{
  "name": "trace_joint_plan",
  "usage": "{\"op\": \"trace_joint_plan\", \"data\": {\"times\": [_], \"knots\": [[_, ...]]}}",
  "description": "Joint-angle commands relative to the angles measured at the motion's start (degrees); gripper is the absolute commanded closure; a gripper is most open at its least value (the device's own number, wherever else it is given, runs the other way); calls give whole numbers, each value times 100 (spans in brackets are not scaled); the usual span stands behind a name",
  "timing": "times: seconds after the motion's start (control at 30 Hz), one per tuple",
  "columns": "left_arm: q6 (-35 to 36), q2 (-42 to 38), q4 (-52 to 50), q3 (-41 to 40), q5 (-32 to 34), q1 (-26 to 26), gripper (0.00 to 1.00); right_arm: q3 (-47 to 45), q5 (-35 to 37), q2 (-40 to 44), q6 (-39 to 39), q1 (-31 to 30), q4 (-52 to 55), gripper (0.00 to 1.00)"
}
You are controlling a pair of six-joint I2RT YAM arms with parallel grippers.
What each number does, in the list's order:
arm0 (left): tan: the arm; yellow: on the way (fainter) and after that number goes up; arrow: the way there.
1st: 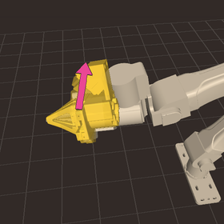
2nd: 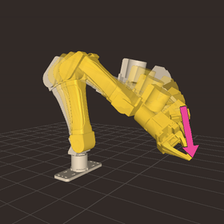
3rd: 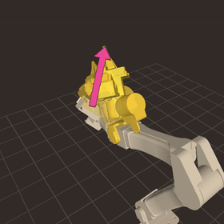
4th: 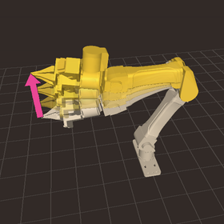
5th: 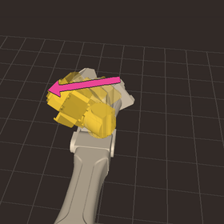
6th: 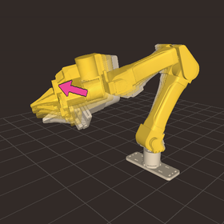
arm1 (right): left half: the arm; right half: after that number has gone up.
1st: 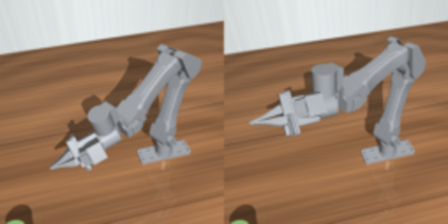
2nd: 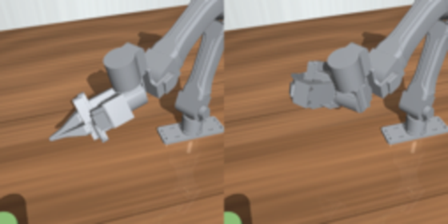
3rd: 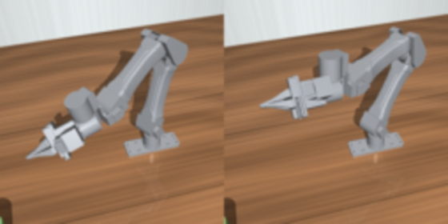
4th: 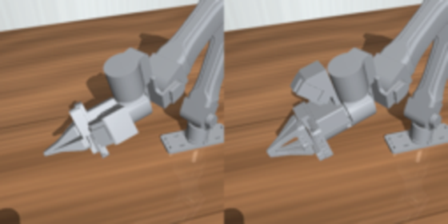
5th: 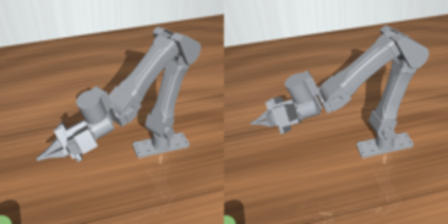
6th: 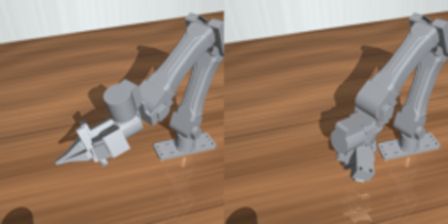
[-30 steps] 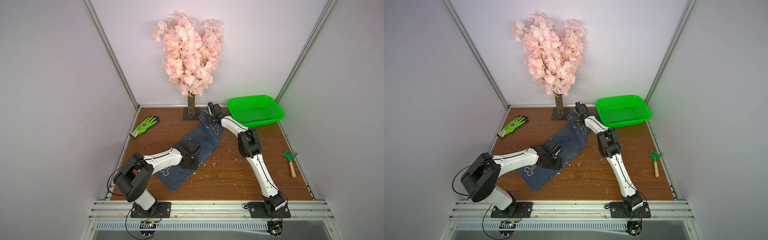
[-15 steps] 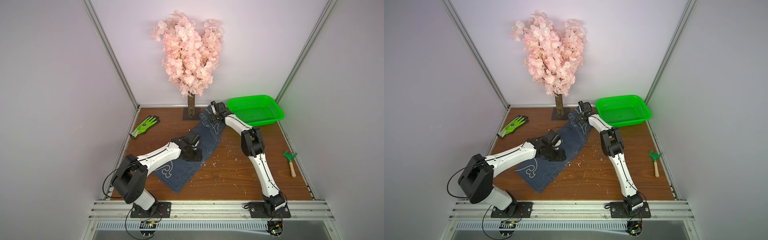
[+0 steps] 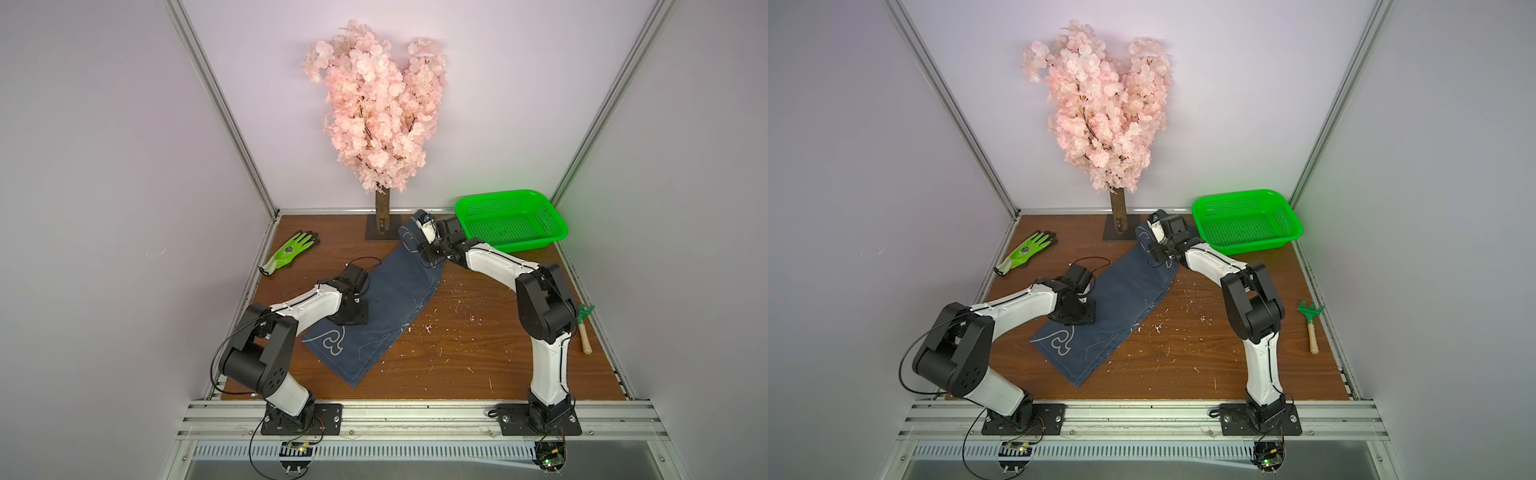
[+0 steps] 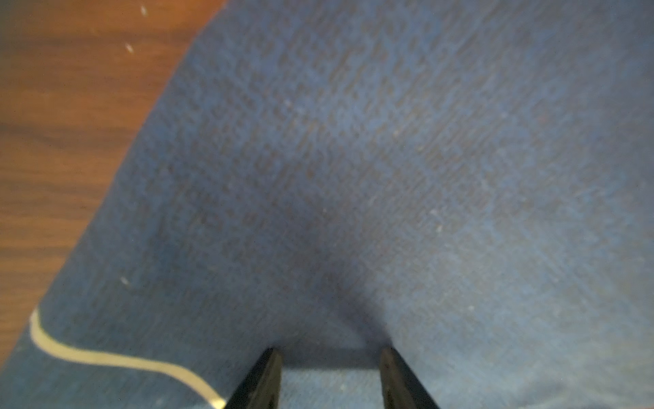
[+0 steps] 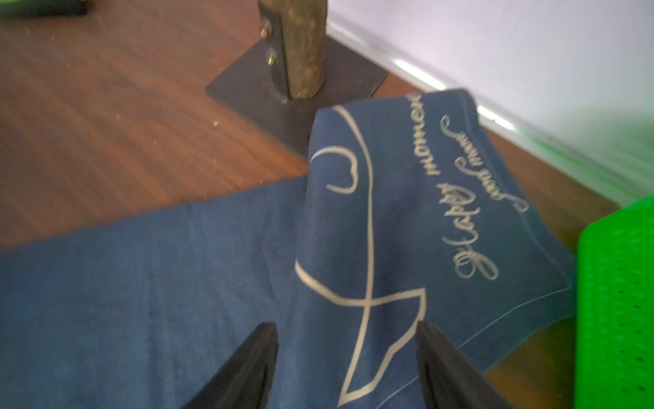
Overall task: Roll up the pillowcase
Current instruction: Adjust the pillowcase at the center of the board.
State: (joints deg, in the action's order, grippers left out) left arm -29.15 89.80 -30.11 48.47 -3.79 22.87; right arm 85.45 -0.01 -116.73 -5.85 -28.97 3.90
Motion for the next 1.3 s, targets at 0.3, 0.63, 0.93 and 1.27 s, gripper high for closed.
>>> {"op": "trace_joint_plan", "data": {"times": [0.3, 0.63, 0.93, 1.27], "knots": [[-461, -563, -921, -656, 506, 103, 52, -525, -520, 627, -408, -343, -290, 32], [-292, -657, -1325, 16, 796, -163, 48, -2088, -625, 1793, -583, -1497, -859, 30], [-196, -1155, -1717, 446, 1054, -1128, 41, -2361, -541, 2056, -10, -2974, -1018, 26], [-615, -2096, -1797, -385, 759, -2468, 36, -2359, -335, 1649, 695, -4592, -1673, 28]]}}
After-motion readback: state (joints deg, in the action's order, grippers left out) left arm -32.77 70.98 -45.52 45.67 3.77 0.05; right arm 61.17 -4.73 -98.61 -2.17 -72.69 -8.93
